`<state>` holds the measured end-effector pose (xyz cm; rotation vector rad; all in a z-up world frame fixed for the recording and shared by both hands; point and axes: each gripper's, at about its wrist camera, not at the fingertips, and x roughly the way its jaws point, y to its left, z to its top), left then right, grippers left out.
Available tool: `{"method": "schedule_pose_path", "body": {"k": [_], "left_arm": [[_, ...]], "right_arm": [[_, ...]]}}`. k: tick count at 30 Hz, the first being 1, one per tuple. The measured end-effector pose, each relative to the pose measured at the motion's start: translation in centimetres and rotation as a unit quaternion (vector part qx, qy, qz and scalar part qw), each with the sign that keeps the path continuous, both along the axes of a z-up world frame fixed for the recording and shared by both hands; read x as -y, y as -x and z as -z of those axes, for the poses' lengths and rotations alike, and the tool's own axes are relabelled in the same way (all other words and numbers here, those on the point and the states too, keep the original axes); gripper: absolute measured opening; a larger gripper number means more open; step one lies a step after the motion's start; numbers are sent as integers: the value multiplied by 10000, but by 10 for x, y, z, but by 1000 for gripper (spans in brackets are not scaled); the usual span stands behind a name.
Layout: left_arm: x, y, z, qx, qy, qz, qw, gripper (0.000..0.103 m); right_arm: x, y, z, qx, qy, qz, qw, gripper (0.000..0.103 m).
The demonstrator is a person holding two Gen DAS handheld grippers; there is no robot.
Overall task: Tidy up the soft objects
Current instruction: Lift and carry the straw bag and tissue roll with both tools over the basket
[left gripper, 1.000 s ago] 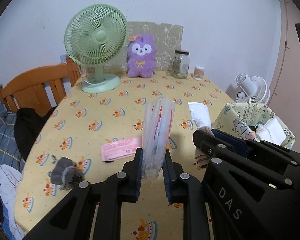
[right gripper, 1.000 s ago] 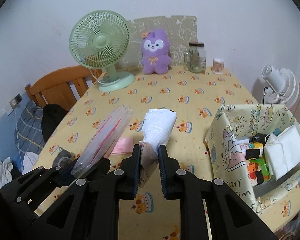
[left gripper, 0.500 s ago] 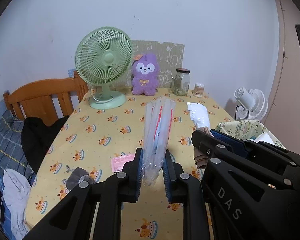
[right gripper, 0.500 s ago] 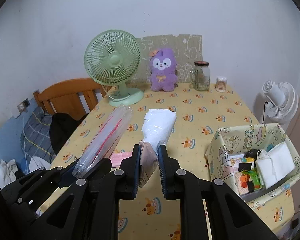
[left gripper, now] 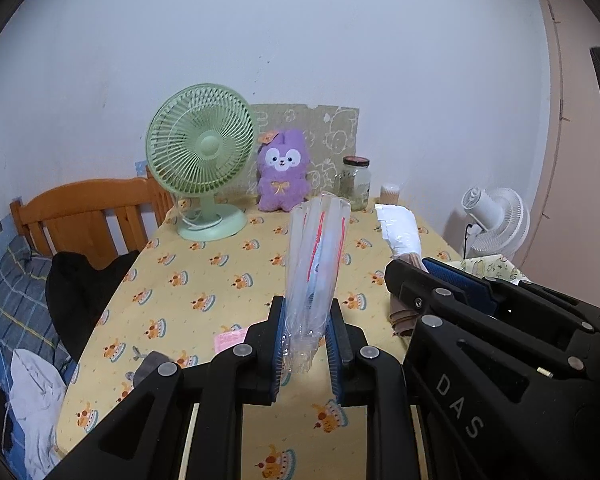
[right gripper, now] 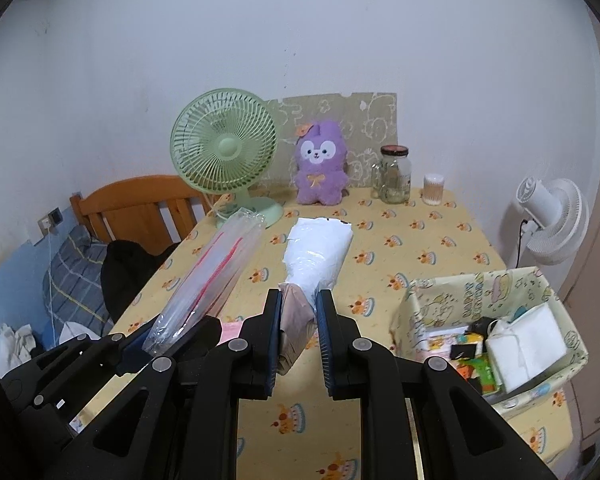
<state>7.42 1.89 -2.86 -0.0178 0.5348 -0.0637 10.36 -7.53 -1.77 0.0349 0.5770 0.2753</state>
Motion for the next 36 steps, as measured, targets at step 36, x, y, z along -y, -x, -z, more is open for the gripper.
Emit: {"method": "schedule_pose_path", "body": {"k": [36], "left_arm": [[127,-37,-8,88,-183,952,9953,17]], "right_arm": [[129,-20,-5,186,19,963,9952,20]]}}
